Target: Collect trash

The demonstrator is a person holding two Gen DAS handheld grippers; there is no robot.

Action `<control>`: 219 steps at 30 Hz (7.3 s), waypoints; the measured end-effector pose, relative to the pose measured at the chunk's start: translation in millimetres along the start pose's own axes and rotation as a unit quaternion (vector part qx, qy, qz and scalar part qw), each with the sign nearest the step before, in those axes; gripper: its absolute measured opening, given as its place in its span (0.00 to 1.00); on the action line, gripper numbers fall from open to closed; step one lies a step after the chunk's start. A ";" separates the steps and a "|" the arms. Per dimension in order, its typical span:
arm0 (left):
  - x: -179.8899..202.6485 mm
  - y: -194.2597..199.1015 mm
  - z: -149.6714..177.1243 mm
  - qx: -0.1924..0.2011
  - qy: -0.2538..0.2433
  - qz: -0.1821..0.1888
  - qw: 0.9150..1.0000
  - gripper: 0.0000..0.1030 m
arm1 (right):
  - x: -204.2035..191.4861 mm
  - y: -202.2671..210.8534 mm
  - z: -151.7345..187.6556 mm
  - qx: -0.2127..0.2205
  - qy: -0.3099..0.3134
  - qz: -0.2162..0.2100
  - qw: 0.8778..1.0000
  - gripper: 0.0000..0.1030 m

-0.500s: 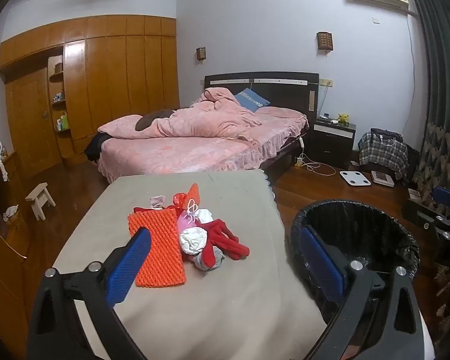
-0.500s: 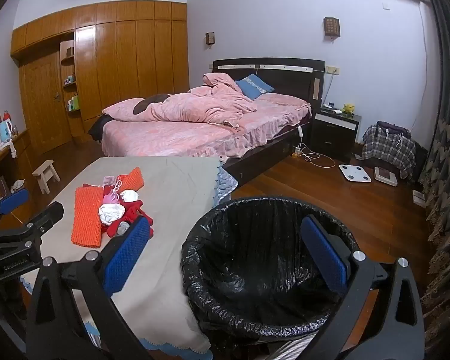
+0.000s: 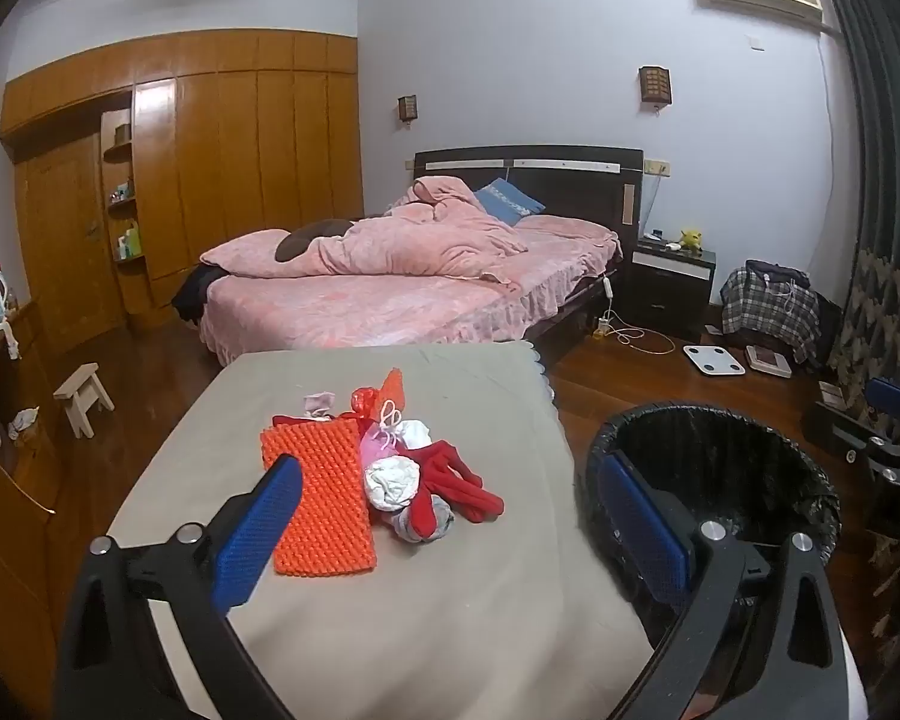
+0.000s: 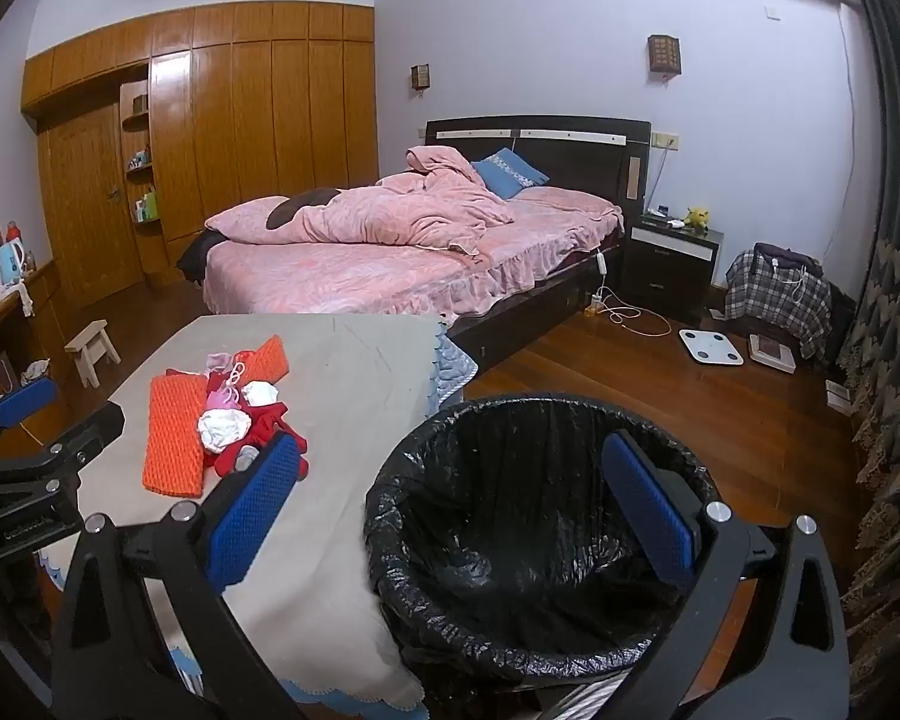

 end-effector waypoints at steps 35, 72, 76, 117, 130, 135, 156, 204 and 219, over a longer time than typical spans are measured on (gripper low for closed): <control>-7.6 -0.6 -1.0 0.000 0.005 -0.002 1.000 0.94 | -2.0 -1.2 1.2 -0.002 0.000 0.000 1.000 0.95; -7.9 -6.6 7.6 -0.004 0.006 -0.003 1.000 0.94 | -6.4 -10.4 8.8 -0.007 -0.002 -0.003 1.000 0.95; -9.0 -12.9 15.7 -0.006 0.009 -0.003 1.000 0.94 | -8.8 -17.1 13.8 -0.008 -0.002 -0.005 1.000 0.95; -122.2 -200.7 64.5 -0.153 0.074 -0.050 0.984 0.79 | -132.2 -200.0 -7.2 -0.067 0.067 -0.068 0.993 0.80; -123.5 -194.1 68.9 -0.155 0.087 -0.035 0.984 0.29 | -154.1 -199.1 -3.0 -0.071 0.094 -0.079 0.990 0.80; -126.9 -172.6 63.0 -0.135 0.093 -0.029 0.986 0.29 | -162.6 -190.7 -8.8 -0.060 0.105 -0.085 0.989 0.80; -186.4 -149.6 59.2 -0.103 0.130 -0.067 0.984 0.29 | -256.4 -235.7 -1.2 -0.109 0.151 -0.151 0.971 0.71; 36.3 -126.8 -3.1 -0.063 -0.011 0.102 0.993 0.29 | 3.4 -129.5 -8.2 -0.045 0.005 -0.051 0.998 0.40; 168.0 -138.1 -10.0 -0.081 -0.080 0.196 0.974 0.30 | 114.5 -109.8 23.6 -0.041 -0.069 0.036 0.996 0.44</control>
Point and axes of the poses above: each gripper's, at about its wrist camera, not at the fingertips, and y roughly against the way its jaws point, x to its right, z to its underside, the point moved 10 cm from there along -y, roughly the way its jaws point, and after that the axes turned 14 degrees about -x, right-handed, at the moved point
